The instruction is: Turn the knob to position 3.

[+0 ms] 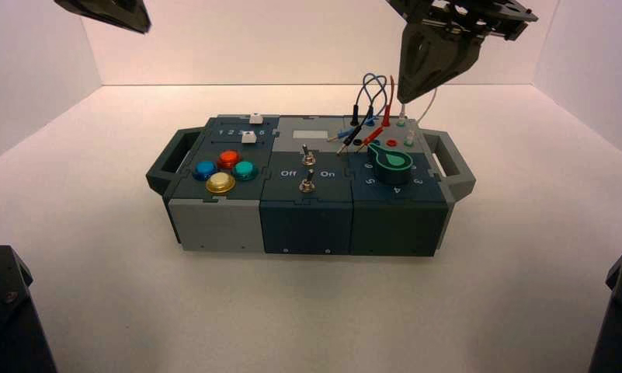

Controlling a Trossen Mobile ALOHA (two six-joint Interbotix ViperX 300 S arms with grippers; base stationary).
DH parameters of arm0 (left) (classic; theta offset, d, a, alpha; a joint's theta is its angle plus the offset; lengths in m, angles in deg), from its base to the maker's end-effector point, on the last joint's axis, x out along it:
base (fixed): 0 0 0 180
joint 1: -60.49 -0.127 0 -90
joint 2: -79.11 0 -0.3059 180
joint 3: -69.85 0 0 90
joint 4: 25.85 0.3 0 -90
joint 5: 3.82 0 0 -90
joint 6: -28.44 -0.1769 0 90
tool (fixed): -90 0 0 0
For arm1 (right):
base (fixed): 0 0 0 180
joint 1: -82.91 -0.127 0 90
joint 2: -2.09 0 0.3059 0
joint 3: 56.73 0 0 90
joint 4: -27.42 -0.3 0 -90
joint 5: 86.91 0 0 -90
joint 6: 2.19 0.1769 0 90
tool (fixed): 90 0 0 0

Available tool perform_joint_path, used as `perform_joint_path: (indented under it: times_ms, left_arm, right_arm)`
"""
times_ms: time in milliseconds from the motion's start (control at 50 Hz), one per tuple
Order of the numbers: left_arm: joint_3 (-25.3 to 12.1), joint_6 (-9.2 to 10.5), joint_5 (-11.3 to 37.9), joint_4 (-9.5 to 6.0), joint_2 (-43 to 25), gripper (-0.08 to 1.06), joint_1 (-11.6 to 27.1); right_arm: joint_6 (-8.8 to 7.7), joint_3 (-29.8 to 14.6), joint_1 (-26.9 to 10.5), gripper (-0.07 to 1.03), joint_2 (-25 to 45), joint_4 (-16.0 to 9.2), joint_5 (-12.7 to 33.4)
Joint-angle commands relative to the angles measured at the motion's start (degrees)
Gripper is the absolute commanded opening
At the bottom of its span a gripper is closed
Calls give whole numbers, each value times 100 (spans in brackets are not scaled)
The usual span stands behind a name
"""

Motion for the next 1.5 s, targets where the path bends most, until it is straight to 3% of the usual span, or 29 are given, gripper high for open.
perform_joint_path:
  times_ms: [20, 240, 360, 520, 600, 720, 1160, 1500]
  left_arm:
    - [-264, 9, 35, -9, -176, -3, 123]
    - [-448, 9, 123, -18, -510, -3, 580]
    - [-633, 44, 141, -123, -888, -3, 1160]
    - [-826, 53, 141, -132, -1283, -3, 1731]
    - [-1011, 149, 149, -141, -1652, -3, 2092]
    - [-1169, 229, 176, -141, -2013, -3, 2259]
    - [-1775, 229, 158, -141, -3270, -3, 2804]
    - [-2285, 185, 132, -141, -3999, -3, 2997]
  right_arm:
    - [35, -158, -44, -2, -44, -62, -9]
    - [26, -114, -35, -2, -26, -35, -9]
    - [18, -70, -18, -2, -26, 18, -53]
    - [26, -35, 26, -2, -35, 193, -44]
    - [26, 18, 70, -2, -26, 290, 9]
    - [26, 132, 211, -2, -53, 352, 18]
    - [18, 255, 826, -2, -826, 431, 246]
    - [-9, 352, 896, -2, -1195, 668, 527]
